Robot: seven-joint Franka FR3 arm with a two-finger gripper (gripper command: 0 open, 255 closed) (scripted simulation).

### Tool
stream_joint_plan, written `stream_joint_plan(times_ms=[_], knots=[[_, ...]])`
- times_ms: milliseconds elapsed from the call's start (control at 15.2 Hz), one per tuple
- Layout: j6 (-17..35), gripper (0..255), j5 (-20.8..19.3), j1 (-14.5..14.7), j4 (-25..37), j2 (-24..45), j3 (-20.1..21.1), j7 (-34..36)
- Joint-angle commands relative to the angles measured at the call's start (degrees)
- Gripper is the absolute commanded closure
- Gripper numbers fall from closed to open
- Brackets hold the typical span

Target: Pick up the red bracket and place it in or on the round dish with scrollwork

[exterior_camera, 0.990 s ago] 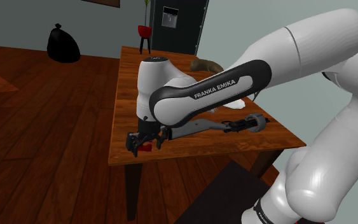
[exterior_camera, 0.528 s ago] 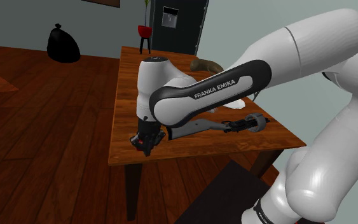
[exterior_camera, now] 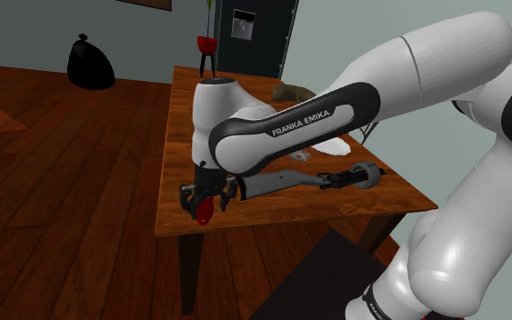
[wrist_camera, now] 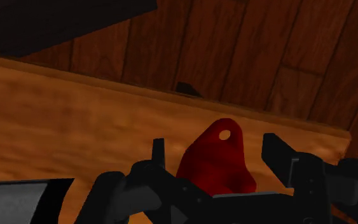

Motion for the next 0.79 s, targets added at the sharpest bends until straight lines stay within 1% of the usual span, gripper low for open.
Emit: stream_joint_plan(times_ms=[0,132,594,726], knots=[[-2.8,0,-2.7,-0.5,4.8,2.6,-0.4,9.0],[-5.6,0,-5.0,-0.7,9.1,5.0,-1.1,16.8],[-0.5,0,-6.2,-0.5,6.1,7.3,-1.4,17.6],[-0.1,0,-6.3,-0.5,5.9,7.5,-1.5,17.7]])
